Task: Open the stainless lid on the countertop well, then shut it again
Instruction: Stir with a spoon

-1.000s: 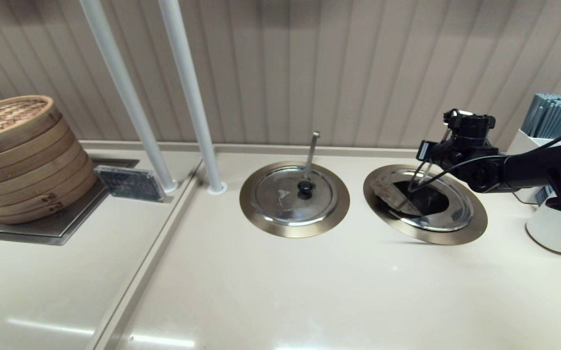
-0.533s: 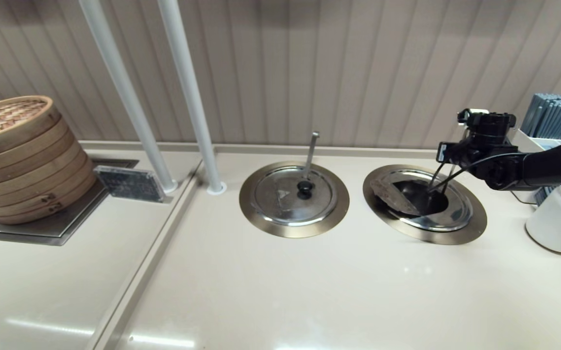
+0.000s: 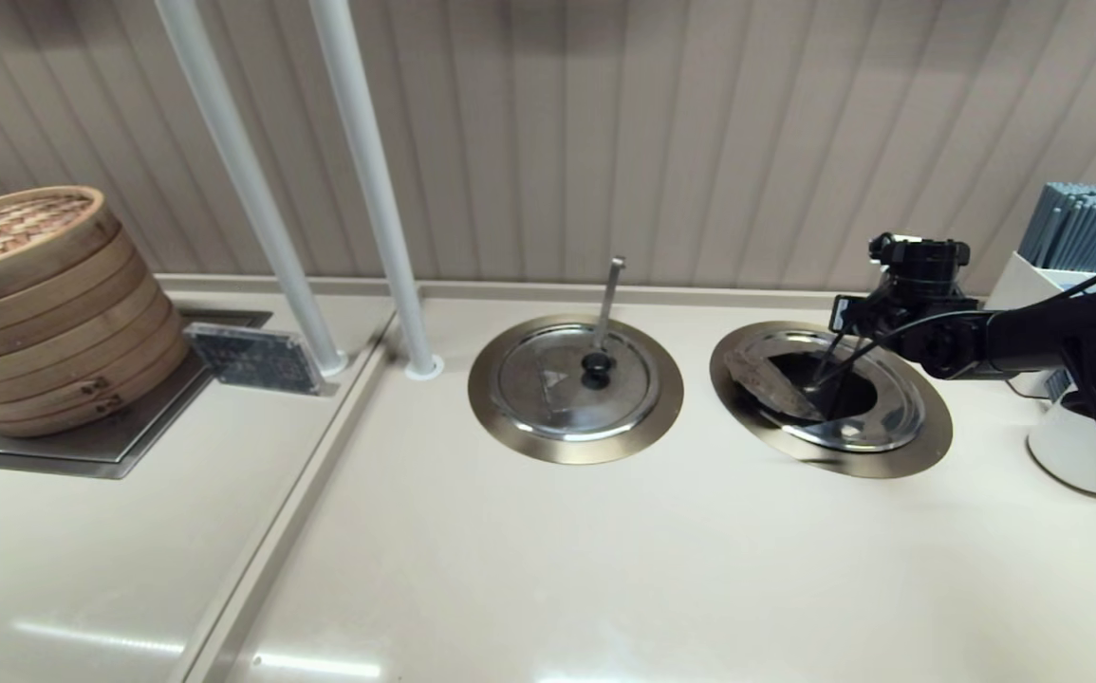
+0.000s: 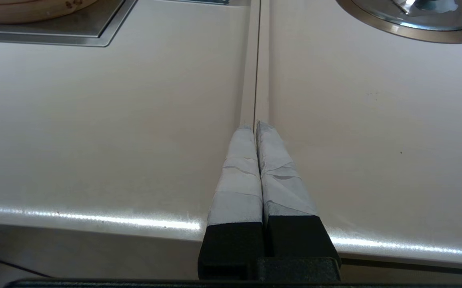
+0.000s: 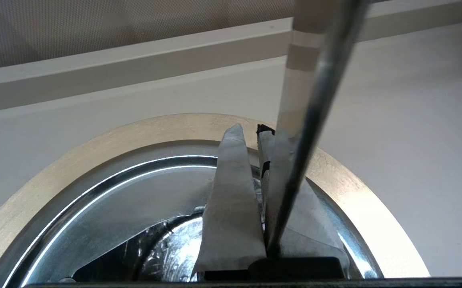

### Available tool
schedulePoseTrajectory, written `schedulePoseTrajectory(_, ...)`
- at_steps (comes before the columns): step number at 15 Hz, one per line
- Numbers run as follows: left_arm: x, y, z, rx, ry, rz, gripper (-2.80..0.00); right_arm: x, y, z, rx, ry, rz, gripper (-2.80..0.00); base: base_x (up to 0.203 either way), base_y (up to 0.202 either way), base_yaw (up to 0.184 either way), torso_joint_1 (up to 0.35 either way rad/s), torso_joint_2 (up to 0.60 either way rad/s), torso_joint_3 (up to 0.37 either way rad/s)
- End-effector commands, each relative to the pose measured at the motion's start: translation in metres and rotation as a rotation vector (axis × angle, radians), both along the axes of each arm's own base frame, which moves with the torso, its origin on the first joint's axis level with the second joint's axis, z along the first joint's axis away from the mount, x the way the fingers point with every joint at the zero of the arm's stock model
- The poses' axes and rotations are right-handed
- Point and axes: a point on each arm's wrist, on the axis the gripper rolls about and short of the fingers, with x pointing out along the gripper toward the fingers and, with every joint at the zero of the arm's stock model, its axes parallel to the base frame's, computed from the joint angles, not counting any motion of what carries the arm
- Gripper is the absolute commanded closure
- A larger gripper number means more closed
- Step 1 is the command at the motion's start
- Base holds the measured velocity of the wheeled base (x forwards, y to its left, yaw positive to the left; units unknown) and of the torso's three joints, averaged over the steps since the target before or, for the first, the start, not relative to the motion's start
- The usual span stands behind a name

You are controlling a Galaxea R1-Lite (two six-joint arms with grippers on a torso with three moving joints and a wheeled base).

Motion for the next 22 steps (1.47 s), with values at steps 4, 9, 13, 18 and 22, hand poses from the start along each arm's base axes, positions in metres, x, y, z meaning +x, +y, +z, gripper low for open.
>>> schedulePoseTrajectory(4, 0.0, 0.0, 0.0, 0.0, 0.001, 0.001, 0.0, 0.003, 0.0, -0.004, 0.011, -0.002, -0.002, -2.8, 0.0, 0.0, 0.0, 0.0, 0.0, 0.0)
schedulePoseTrajectory(9, 0.0, 0.0, 0.0, 0.0, 0.001, 0.001, 0.0, 0.01, 0.005, -0.001, 0.053, -0.046, -0.01, -2.8, 0.0, 0.0, 0.0, 0.0, 0.0, 0.0)
schedulePoseTrajectory(13, 0.0, 0.0, 0.0, 0.0, 0.001, 0.001, 0.0, 0.01, 0.007, -0.001, 0.058, -0.05, -0.008, -2.8, 0.0, 0.0, 0.0, 0.0, 0.0, 0.0)
schedulePoseTrajectory(18, 0.0, 0.0, 0.0, 0.0, 0.0, 0.001, 0.0, -0.008, 0.003, 0.035, 0.049, -0.072, -0.024, -2.8, 0.0, 0.0, 0.0, 0.0, 0.0, 0.0)
schedulePoseTrajectory(22, 0.0, 0.0, 0.0, 0.0, 0.0, 0.001, 0.0, -0.046, 0.021, 0.074, 0.003, -0.054, 0.025, -2.8, 0.0, 0.0, 0.0, 0.0, 0.0, 0.0)
